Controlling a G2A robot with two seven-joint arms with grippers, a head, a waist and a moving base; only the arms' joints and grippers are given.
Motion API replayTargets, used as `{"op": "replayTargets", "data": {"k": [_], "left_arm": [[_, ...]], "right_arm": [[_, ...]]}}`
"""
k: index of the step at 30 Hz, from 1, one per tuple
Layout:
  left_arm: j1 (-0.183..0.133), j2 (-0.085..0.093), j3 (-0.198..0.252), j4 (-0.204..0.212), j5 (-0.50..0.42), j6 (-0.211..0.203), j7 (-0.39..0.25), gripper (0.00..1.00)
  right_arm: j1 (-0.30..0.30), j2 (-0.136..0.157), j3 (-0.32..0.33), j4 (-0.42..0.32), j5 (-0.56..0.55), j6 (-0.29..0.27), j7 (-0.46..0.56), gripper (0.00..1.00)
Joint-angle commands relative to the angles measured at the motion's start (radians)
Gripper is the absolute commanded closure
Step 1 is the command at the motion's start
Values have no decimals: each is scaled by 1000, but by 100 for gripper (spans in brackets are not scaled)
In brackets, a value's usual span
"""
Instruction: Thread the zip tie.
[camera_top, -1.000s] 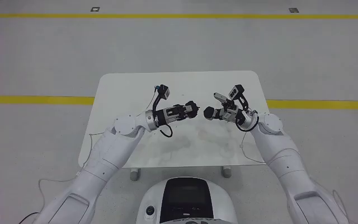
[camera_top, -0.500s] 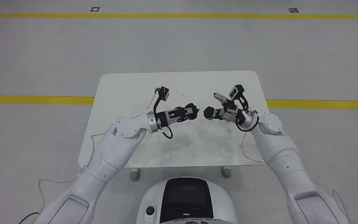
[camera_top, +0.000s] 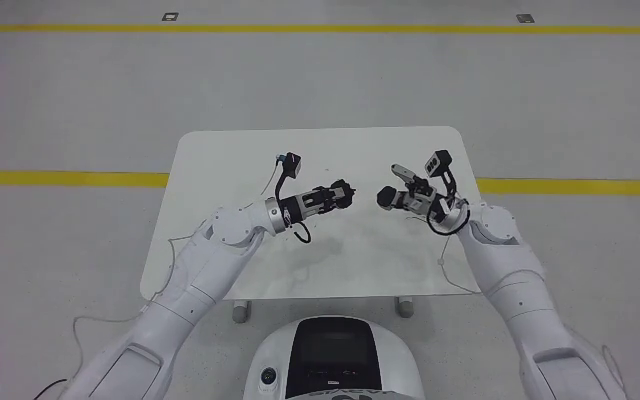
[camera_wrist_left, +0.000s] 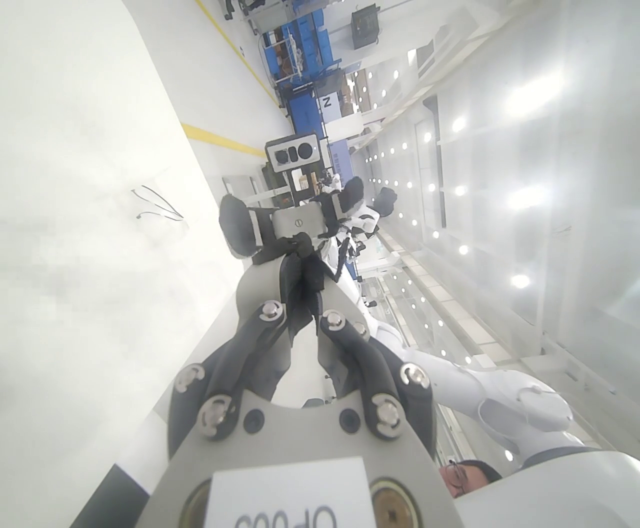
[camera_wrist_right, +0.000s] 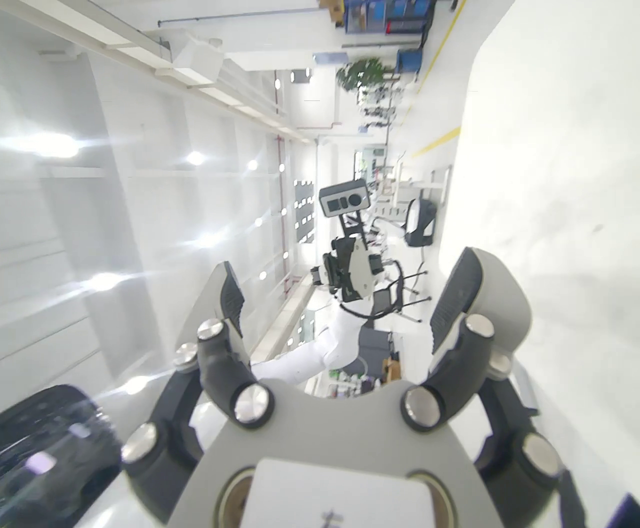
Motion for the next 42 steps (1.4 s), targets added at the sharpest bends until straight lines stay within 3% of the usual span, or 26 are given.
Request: {"op": "replayTargets", "data": {"k": [1, 5, 6, 13, 16, 21, 25, 29, 37, 42], "left_arm": [[0, 0, 0, 0, 0, 0, 0, 100], [0, 0, 0, 0, 0, 0, 0, 100], [0, 0, 0, 0, 0, 0, 0, 100], [0, 0, 0, 0, 0, 0, 0, 100], [0, 0, 0, 0, 0, 0, 0, 100], [0, 0, 0, 0, 0, 0, 0, 100], [0, 0, 0, 0, 0, 0, 0, 100], [0, 0, 0, 0, 0, 0, 0, 100], [0, 0, 0, 0, 0, 0, 0, 100], [0, 0, 0, 0, 0, 0, 0, 100]], "right_arm": [[-25, 18, 39, -38, -109, 5, -44, 0], [-82, 50, 72, -144, -432, 56, -174, 0], [-95, 51, 65, -164, -465, 79, -186, 0], [-96, 52, 65, -163, -476, 79, -190, 0], [-103, 64, 87, -199, -600, 99, -258, 0], [-113, 90, 133, -293, -771, 175, -223, 0], [-100, 105, 128, -346, -917, 232, -148, 0], [-57, 113, 107, -329, -978, 229, -33, 0], [-57, 113, 107, -329, -978, 229, -33, 0], [-53, 122, 106, -349, -1074, 220, -57, 0]]}}
